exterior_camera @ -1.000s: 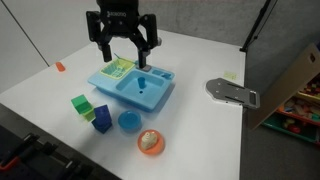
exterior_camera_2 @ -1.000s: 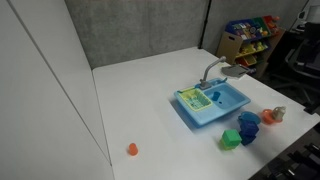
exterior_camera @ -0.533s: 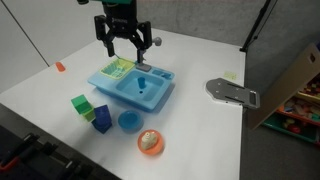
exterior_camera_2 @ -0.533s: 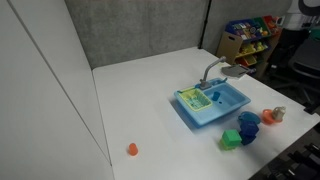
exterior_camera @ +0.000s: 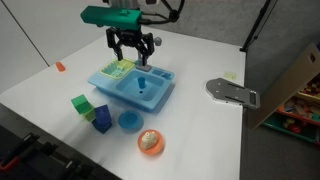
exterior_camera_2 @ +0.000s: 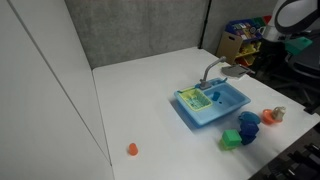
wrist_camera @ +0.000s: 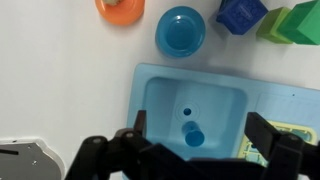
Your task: Pick up the blue cup from the sink and put it on the table
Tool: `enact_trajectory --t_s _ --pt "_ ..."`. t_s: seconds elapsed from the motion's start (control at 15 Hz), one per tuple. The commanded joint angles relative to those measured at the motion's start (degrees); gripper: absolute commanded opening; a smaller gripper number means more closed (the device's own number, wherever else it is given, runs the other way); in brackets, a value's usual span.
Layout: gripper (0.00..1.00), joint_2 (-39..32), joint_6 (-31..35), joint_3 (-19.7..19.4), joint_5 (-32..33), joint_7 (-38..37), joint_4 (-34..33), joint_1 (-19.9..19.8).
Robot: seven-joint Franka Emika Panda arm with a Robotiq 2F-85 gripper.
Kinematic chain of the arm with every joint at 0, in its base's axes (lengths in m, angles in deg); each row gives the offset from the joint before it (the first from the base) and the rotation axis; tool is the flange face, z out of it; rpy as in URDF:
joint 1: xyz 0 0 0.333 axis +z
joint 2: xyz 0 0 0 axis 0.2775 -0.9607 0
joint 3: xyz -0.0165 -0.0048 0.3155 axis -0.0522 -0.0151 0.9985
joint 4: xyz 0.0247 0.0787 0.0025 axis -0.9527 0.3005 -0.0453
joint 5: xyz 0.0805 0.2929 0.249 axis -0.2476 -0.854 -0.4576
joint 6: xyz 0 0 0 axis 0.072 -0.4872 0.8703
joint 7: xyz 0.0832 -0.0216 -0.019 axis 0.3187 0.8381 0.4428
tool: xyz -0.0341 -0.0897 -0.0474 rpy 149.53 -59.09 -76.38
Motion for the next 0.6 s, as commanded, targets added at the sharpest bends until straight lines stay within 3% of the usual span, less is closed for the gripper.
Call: enact_trajectory --t_s 0.0,0.53 --pt "1.00 -5.3 2.3 0.7 0.2 -0.8 -4.0 -0.3" --pt "1.00 -16.6 2.7 2.2 0.3 -1.5 -12.4 -0.3"
